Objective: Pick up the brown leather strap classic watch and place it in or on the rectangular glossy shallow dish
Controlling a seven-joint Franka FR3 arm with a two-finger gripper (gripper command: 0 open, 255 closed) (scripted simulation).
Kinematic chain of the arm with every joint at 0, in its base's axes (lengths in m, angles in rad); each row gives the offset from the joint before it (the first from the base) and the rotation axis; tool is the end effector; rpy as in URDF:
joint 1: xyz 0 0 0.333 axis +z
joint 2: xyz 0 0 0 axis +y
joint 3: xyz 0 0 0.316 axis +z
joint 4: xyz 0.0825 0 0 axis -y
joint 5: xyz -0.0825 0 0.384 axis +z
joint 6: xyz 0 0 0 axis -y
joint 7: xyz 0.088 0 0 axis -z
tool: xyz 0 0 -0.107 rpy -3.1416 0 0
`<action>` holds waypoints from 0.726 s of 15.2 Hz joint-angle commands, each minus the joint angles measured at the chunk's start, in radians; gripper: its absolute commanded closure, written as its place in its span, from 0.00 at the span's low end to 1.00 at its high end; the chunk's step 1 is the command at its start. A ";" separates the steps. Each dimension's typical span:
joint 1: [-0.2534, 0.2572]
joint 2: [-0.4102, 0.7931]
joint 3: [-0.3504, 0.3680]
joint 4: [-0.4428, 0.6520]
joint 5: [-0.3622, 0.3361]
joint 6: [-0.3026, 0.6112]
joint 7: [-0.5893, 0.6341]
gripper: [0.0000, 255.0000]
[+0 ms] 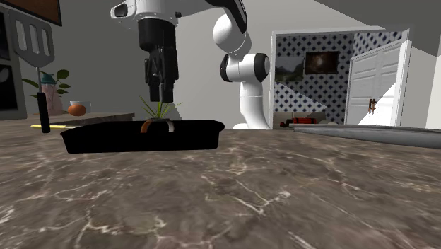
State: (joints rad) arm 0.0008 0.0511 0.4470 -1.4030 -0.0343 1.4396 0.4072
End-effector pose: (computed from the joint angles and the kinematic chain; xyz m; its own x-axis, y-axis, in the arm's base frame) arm 0.5054 0.2298 0.6654 0.9993 0.0358 -0.0040 0.0359 -0.9992 0.0148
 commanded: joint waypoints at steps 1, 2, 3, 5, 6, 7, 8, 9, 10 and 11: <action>0.007 0.031 0.005 0.093 -0.014 -0.065 0.006 0.00; 0.015 0.056 0.010 0.160 -0.027 -0.109 0.013 0.00; 0.023 0.080 0.014 0.218 -0.038 -0.146 0.019 0.00; 0.024 0.080 0.013 0.218 -0.038 -0.146 0.019 0.00; 0.024 0.079 0.013 0.217 -0.038 -0.146 0.019 0.00; 0.024 0.080 0.013 0.218 -0.038 -0.146 0.019 0.00; 0.024 0.080 0.013 0.218 -0.038 -0.146 0.019 0.00; 0.024 0.080 0.013 0.218 -0.038 -0.146 0.019 0.00; 0.024 0.080 0.013 0.218 -0.038 -0.146 0.019 0.00; 0.024 0.080 0.013 0.218 -0.038 -0.146 0.019 0.00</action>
